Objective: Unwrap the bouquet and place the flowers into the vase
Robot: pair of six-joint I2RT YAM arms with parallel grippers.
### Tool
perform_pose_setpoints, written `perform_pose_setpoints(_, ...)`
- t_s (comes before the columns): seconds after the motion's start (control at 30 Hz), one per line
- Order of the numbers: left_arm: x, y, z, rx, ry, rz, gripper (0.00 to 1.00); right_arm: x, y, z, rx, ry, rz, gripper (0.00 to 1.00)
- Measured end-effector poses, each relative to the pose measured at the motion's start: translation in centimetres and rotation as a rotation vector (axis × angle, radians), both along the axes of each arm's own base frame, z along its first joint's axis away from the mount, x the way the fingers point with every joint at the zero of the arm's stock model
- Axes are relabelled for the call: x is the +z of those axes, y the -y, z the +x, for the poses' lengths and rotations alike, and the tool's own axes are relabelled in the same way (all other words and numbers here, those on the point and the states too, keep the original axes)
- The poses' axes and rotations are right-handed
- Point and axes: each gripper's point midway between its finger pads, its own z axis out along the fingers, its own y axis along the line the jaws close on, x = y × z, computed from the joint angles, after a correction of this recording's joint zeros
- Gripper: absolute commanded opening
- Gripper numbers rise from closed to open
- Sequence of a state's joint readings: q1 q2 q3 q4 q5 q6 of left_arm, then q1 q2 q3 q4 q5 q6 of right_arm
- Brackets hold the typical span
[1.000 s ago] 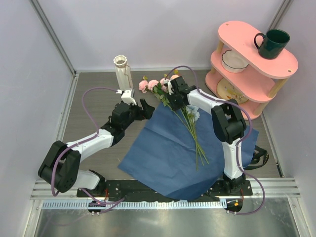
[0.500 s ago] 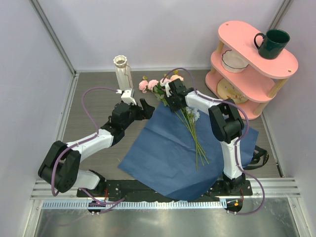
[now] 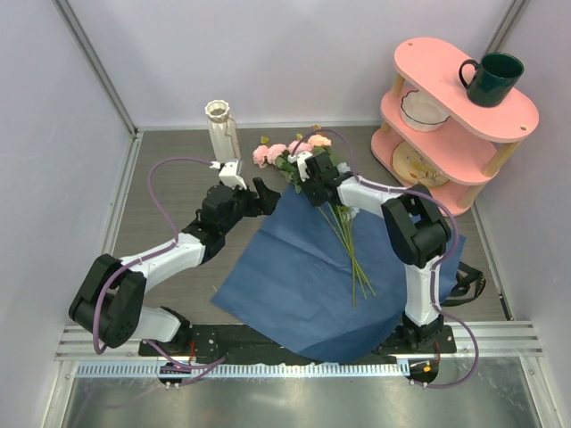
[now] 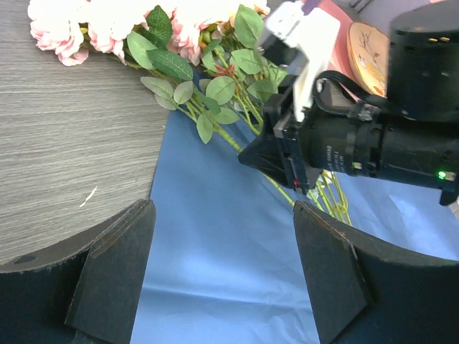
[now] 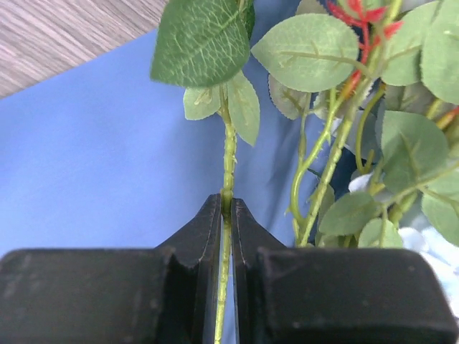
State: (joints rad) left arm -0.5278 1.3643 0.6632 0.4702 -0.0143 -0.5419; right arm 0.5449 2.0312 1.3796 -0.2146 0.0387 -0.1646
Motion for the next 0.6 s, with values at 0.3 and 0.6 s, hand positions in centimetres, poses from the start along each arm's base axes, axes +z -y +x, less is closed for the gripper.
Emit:
perform_pose_setpoints(0.3, 0.5, 0.7, -0.4, -0.032, -0.010, -0.046, 0.82, 8.0, -1.3, -0.5, 0.029, 0.216, 0.217, 0.01)
perform_pose_setpoints(0.6, 9.6, -0.2, -4.9, -0.101, 0.062, -0.236, 0.82, 18.6, -3.8, 0.0, 0.068, 0.480, 0.515, 0.01)
